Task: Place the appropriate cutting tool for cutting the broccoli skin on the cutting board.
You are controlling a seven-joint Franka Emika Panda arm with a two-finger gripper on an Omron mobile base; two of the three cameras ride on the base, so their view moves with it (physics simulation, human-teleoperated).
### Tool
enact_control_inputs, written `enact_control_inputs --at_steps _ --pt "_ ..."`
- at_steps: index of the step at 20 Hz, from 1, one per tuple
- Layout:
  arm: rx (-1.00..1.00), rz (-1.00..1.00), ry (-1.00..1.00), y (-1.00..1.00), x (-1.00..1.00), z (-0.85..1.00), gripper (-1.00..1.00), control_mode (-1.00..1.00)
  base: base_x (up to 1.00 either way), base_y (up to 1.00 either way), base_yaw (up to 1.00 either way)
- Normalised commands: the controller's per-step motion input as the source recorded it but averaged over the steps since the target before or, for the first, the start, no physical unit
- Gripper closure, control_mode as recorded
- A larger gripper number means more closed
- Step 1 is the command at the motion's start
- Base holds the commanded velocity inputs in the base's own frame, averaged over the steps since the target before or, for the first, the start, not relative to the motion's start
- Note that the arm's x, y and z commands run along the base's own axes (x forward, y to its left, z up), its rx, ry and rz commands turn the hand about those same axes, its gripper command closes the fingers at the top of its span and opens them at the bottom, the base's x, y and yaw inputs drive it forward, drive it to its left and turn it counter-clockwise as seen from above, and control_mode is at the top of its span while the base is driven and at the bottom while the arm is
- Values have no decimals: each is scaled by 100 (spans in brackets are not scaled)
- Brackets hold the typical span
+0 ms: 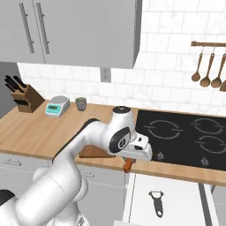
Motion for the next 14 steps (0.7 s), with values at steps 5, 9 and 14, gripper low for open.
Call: enact_control_inputs --at_steps 5,9,14 --pt "0 -10 -1 74 100 -20 100 -100 0 0 0" --pt "0 -12 0 44 99 -16 100 -100 0 0 0" --pt "0 -12 0 20 81 -20 100 -100 0 0 0"
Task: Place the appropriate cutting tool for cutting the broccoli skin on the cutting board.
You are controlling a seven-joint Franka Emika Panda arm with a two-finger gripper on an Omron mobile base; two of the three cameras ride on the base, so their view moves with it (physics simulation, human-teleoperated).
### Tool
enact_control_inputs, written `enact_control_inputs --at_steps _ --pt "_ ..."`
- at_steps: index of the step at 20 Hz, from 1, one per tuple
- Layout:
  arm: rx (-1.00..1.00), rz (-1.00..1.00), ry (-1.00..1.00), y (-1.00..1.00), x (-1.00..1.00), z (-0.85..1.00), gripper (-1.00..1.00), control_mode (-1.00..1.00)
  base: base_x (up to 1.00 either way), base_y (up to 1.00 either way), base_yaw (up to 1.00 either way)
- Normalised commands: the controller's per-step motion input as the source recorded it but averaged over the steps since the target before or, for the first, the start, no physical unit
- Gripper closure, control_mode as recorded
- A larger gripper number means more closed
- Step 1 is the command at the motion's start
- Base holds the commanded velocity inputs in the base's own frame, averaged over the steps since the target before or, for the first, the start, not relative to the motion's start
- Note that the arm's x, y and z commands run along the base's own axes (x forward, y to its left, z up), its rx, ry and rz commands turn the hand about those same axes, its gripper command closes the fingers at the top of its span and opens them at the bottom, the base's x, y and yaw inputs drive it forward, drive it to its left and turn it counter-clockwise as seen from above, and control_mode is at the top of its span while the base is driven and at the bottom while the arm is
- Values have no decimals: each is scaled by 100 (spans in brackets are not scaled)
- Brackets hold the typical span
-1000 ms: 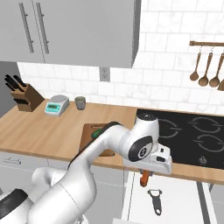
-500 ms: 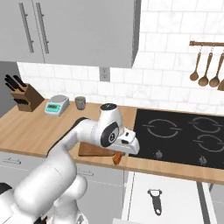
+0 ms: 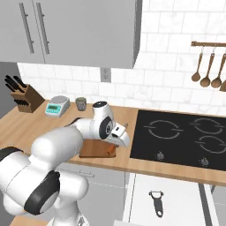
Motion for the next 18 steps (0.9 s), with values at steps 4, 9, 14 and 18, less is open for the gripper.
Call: enact_control_inputs --at_steps 4,9,14,18 --pt "0 -12 0 28 42 -33 100 -100 0 0 0" --pt "0 -9 0 24 30 -33 100 -100 0 0 0" --pt "0 -6 0 16 14 -36 100 -100 0 0 0" --pt "0 -1 0 8 0 -26 100 -100 0 0 0"
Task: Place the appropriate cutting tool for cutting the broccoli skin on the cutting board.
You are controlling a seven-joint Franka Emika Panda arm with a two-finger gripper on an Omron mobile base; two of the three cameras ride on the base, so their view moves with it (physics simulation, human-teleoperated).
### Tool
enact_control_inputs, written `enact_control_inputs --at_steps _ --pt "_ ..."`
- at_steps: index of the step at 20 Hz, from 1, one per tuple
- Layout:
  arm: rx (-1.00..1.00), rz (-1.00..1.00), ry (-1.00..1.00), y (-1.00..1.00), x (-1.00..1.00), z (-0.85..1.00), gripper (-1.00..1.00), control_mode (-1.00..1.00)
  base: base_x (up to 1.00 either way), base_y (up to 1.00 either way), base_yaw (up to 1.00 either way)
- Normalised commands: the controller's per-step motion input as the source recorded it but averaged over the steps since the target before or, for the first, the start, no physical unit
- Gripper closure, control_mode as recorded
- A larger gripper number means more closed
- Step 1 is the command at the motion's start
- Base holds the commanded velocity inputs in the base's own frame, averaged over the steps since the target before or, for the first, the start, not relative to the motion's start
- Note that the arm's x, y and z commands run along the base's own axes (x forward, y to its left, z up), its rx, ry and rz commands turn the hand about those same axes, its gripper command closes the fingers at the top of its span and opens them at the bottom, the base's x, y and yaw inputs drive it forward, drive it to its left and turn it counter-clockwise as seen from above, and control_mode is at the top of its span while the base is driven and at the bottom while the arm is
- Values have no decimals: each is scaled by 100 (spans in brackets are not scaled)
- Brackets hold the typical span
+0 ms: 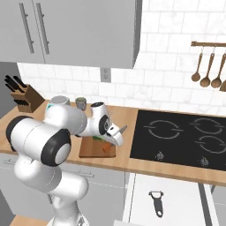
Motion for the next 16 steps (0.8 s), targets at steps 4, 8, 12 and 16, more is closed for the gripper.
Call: enact_control_inputs --at_steps 4,8,12,16 --pt "0 0 0 13 8 -15 100 -100 0 0 0" --pt "0 0 -1 31 0 -20 100 -100 0 0 0" --pt "0 0 -3 28 -5 -16 100 -100 0 0 0" --pt "0 0 -3 25 -4 -17 100 -100 0 0 0"
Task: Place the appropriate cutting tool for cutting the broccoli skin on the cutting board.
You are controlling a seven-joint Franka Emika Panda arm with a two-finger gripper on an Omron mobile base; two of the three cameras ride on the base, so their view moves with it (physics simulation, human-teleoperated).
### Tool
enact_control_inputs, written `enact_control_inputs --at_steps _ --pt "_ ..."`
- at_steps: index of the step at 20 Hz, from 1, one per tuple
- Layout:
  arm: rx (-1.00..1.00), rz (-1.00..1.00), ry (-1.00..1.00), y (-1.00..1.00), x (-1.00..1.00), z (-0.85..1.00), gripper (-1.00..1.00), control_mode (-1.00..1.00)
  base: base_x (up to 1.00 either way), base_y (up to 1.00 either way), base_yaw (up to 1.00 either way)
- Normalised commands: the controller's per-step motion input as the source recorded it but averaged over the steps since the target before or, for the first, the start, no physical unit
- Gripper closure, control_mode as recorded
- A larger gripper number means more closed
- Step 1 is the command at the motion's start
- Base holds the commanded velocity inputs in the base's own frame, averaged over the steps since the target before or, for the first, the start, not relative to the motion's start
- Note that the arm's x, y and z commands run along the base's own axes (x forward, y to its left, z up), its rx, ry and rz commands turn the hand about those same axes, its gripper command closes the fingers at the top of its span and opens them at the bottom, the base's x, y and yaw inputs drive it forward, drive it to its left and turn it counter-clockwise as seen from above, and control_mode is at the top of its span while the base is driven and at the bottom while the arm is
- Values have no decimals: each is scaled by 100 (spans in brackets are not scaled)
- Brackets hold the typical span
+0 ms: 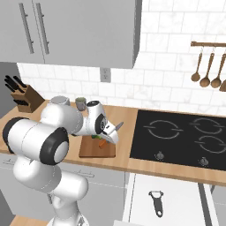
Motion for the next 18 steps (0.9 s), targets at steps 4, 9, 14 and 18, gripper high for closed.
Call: enact_control_inputs --at_steps 4,9,14,18 --pt "3 0 -2 19 -8 -22 100 -100 0 0 0" --pt "5 0 -1 19 -19 -28 100 -100 0 0 0" --pt "6 0 0 11 -14 -24 100 -100 0 0 0" --pt "8 0 0 1 -9 -17 100 -100 0 0 0"
